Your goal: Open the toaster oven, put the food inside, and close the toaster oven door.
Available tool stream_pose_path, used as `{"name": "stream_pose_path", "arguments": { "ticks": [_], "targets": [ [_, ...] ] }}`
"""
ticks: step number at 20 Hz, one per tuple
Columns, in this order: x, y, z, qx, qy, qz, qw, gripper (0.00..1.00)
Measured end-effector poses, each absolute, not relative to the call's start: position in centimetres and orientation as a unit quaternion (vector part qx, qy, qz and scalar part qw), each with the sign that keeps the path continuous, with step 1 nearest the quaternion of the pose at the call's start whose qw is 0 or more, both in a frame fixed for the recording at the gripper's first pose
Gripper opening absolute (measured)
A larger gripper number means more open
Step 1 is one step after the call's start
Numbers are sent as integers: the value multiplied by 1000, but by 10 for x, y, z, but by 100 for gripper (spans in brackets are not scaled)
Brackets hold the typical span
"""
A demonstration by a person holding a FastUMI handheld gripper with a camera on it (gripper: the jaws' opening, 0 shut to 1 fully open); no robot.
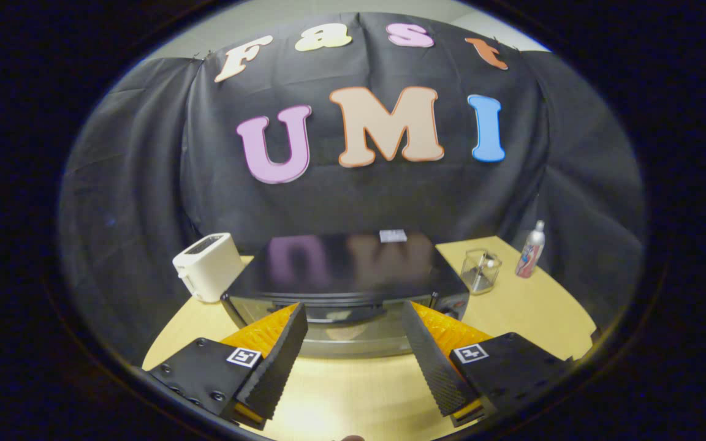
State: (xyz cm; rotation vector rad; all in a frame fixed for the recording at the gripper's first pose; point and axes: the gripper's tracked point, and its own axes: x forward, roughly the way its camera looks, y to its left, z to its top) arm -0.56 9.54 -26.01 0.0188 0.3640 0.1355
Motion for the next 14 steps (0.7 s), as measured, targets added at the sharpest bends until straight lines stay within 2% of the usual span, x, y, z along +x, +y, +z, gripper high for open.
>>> {"name": "stream_pose_path", "arguments": {
  "ticks": [9, 14],
  "targets": [
    [18, 73, -87, 20, 50, 54, 997, 98],
    [18, 65, -30, 4, 20, 47, 999, 97]
  ]
}}
